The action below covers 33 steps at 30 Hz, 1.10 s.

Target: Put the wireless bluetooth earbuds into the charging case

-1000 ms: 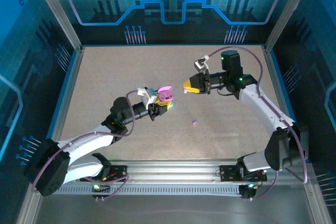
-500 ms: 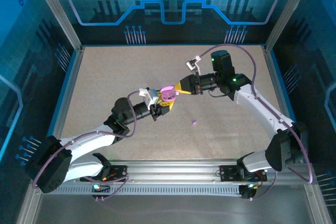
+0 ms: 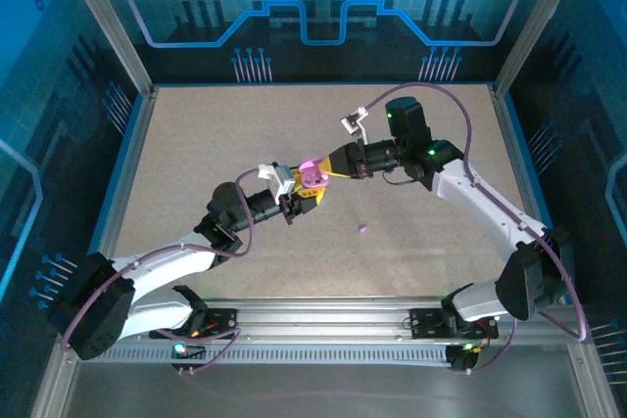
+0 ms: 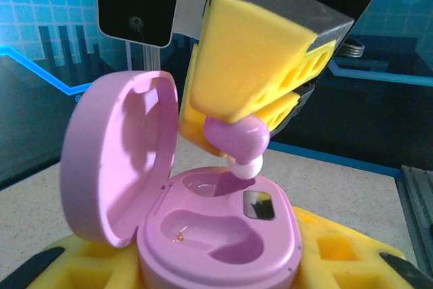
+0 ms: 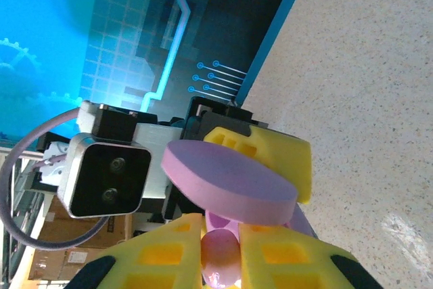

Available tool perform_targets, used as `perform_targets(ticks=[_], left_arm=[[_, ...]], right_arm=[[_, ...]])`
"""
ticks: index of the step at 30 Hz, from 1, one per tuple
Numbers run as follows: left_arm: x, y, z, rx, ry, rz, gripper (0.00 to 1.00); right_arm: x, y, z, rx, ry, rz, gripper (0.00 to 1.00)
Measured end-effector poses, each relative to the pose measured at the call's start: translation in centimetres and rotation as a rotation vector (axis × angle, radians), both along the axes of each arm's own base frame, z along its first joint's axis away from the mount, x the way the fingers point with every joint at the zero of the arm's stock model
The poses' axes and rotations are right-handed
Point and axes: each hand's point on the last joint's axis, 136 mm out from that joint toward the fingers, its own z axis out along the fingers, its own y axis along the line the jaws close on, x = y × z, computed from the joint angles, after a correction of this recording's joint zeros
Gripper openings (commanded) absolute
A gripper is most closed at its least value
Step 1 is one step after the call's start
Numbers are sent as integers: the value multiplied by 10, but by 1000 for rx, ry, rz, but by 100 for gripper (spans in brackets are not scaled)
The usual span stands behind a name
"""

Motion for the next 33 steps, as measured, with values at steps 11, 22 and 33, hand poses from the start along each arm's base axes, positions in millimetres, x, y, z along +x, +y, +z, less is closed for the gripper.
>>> perform_targets(ticks=[11, 22, 33], left_arm=[[0, 0, -1, -1, 12, 0, 37], [0, -1, -7, 7, 46, -8, 37], [0, -1, -7, 7, 48, -9, 37]], right_arm=[[2, 1, -7, -29, -41, -11, 20], [0, 0, -13, -74, -68, -14, 30], [0, -2, -11, -97, -75, -20, 43]])
